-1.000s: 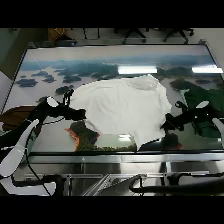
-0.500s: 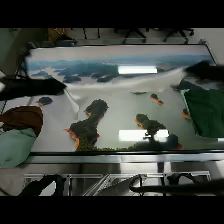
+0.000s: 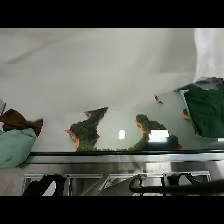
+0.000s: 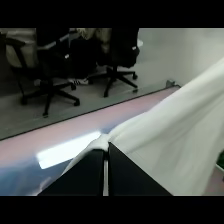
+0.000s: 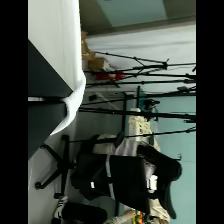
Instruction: Fold the shirts.
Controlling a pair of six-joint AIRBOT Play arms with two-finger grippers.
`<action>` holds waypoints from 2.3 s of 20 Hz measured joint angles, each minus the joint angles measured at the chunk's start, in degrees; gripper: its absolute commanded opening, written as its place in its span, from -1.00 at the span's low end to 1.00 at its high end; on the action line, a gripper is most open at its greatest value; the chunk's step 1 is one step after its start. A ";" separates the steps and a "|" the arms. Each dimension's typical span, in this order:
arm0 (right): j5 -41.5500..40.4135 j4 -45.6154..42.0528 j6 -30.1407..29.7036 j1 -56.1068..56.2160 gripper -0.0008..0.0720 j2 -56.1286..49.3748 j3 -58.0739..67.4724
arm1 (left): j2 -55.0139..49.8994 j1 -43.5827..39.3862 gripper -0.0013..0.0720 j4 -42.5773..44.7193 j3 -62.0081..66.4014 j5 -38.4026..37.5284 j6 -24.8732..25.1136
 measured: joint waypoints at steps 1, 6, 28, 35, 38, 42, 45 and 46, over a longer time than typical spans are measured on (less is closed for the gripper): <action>-0.24 -0.04 -0.37 -0.07 -0.92 -0.37 0.50 | -0.39 0.00 -0.92 0.50 0.76 -0.66 -0.02; 6.43 6.03 -2.84 -0.11 -0.92 -9.29 1.44 | -10.58 -0.55 -0.92 1.18 2.36 -6.16 -0.17; 9.14 -3.02 -1.60 13.22 -0.16 -49.92 -9.38 | -65.61 1.77 0.92 1.20 6.93 -8.72 0.22; 26.86 -8.66 4.39 1.05 -0.16 -41.88 -16.04 | -49.79 12.94 0.92 1.73 -17.70 -15.04 3.21; 28.28 -12.09 4.81 -2.32 -0.16 -35.17 -27.74 | -41.97 18.08 0.92 1.81 -34.40 -12.72 5.31; 19.65 -14.80 4.98 -5.07 -0.13 -25.20 -45.81 | -35.58 22.88 0.92 1.55 -52.46 -6.10 7.98; 13.18 -14.86 4.98 -5.66 -0.13 -22.80 -53.53 | -35.10 23.06 0.92 -0.42 -59.89 -1.95 10.82; 11.85 -14.88 4.98 -5.79 -0.13 -22.71 -54.95 | -35.60 22.69 0.92 -0.68 -61.44 -0.79 11.65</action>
